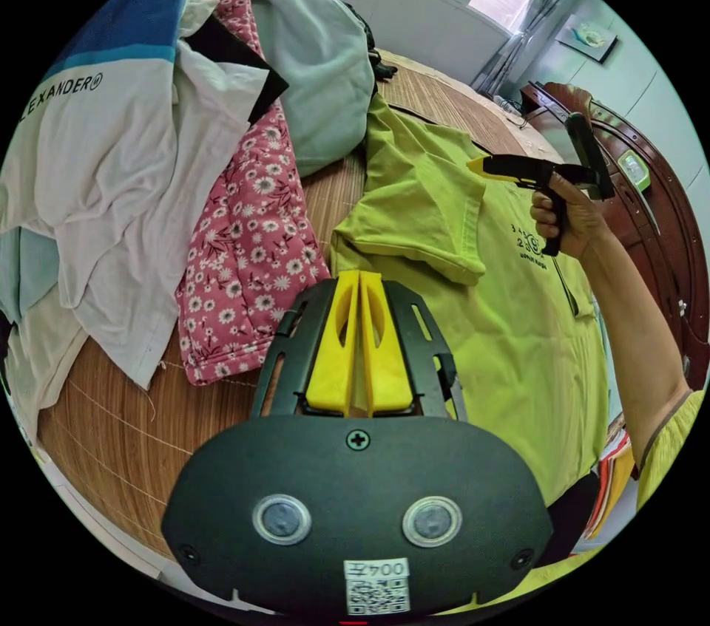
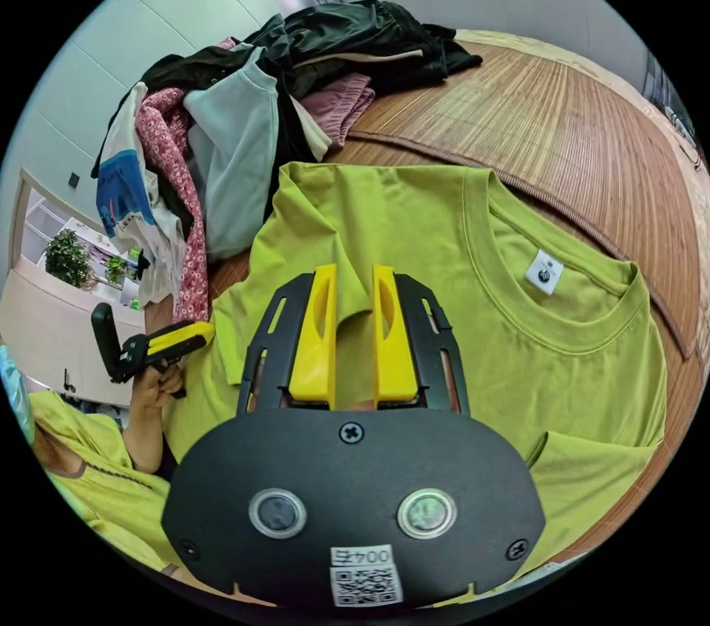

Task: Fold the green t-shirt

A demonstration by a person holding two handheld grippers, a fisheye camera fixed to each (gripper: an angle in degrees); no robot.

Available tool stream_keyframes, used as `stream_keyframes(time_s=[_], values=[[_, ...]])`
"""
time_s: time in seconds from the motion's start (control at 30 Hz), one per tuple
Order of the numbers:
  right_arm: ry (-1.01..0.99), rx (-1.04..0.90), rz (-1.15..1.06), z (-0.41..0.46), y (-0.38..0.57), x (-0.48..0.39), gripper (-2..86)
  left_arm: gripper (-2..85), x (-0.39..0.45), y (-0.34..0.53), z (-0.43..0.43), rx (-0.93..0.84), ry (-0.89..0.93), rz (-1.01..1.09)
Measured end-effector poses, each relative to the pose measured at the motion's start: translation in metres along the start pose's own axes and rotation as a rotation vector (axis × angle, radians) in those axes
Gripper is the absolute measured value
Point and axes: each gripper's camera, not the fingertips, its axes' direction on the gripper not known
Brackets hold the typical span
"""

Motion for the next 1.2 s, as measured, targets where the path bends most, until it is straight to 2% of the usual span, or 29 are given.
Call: stream_keyframes(time_s=[0.17,0.27,0.4,0.5,0.6,0.7,0.77,0.83,0.93,1.03,1.2], values=[[-0.029,-0.001,0.033,0.013,0.011,0.015,9.4,0.0,0.002,-0.007,-0.006,-0.005,-0.011,0.007],[-0.036,-0.04,-0.009,0.022,0.011,0.008,5.0,0.0,0.003,-0.011,-0.009,-0.005,-0.014,0.008],[0.095,0.011,-0.109,0.014,0.009,-0.027,0.9,0.0,0.005,-0.014,-0.014,-0.005,-0.021,0.011],[0.229,0.027,-0.113,0.025,0.005,-0.036,1.3,0.0,0.006,-0.016,-0.018,-0.004,-0.03,0.014],[0.275,-0.005,-0.067,0.048,0.01,-0.031,4.0,0.0,0.005,-0.018,-0.021,-0.004,-0.021,0.01],[0.361,0.111,-0.026,0.038,0.029,-0.045,5.8,0.0,0.0,-0.02,-0.025,-0.005,0.005,-0.001],[0.343,0.204,-0.035,0.026,0.044,-0.064,6.2,0.0,-0.004,-0.022,-0.028,-0.004,0.021,-0.009],[0.154,0.201,-0.135,0.03,0.063,-0.1,6.6,0.0,-0.005,-0.023,-0.029,-0.005,0.029,-0.012],[0.059,0.128,-0.321,0.05,0.106,-0.162,8.0,0.0,-0.009,-0.023,-0.033,-0.004,0.05,-0.022],[0.144,0.082,-0.433,0.069,0.153,-0.203,8.6,0.0,-0.011,-0.023,-0.036,0.001,0.055,-0.029],[0.29,0.01,-0.497,0.097,0.186,-0.221,8.1,0.0,-0.009,-0.022,-0.039,0.002,0.05,-0.029]])
